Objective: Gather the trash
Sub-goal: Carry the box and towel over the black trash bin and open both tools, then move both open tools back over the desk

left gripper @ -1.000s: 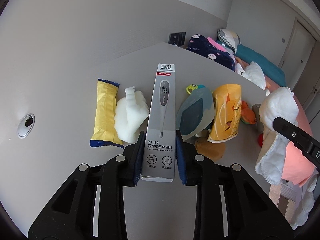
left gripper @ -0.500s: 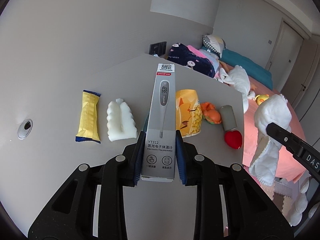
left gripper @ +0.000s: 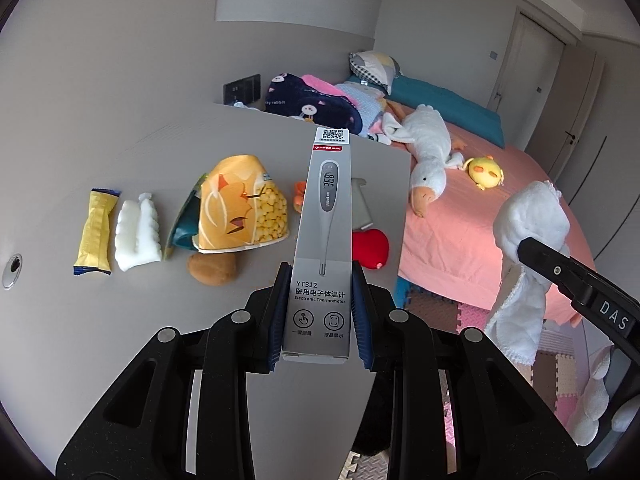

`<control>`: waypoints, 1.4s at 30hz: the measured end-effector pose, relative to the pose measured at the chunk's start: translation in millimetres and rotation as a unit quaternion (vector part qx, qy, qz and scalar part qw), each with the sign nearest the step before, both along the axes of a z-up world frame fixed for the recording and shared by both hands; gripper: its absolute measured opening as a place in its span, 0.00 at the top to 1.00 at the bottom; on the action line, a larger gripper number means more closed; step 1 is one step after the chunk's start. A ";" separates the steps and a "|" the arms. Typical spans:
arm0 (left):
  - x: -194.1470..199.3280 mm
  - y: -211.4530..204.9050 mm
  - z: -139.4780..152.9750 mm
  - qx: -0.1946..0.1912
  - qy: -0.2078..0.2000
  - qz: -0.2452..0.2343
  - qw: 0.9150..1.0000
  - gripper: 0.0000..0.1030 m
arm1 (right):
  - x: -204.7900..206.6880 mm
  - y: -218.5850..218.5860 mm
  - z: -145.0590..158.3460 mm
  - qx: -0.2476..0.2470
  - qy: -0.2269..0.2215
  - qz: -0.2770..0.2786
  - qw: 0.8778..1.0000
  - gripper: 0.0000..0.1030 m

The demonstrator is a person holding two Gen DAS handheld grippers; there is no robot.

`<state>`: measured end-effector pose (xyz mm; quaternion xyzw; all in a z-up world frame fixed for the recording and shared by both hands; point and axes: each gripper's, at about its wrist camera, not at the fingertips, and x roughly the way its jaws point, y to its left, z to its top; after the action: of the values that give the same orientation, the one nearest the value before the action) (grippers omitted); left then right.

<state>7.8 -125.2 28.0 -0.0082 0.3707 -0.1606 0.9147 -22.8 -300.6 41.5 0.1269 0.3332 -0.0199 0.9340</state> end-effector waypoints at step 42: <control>1.2 -43.5 -31.3 0.022 0.025 -0.042 0.999 0.06 | -7.1 -68.5 -31.5 -0.002 0.043 -0.090 0.995 0.36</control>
<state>9.1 -168.6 -3.3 0.0232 0.3969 -0.1903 0.8976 -30.0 -369.2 10.0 0.1538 0.3600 -0.1102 0.9136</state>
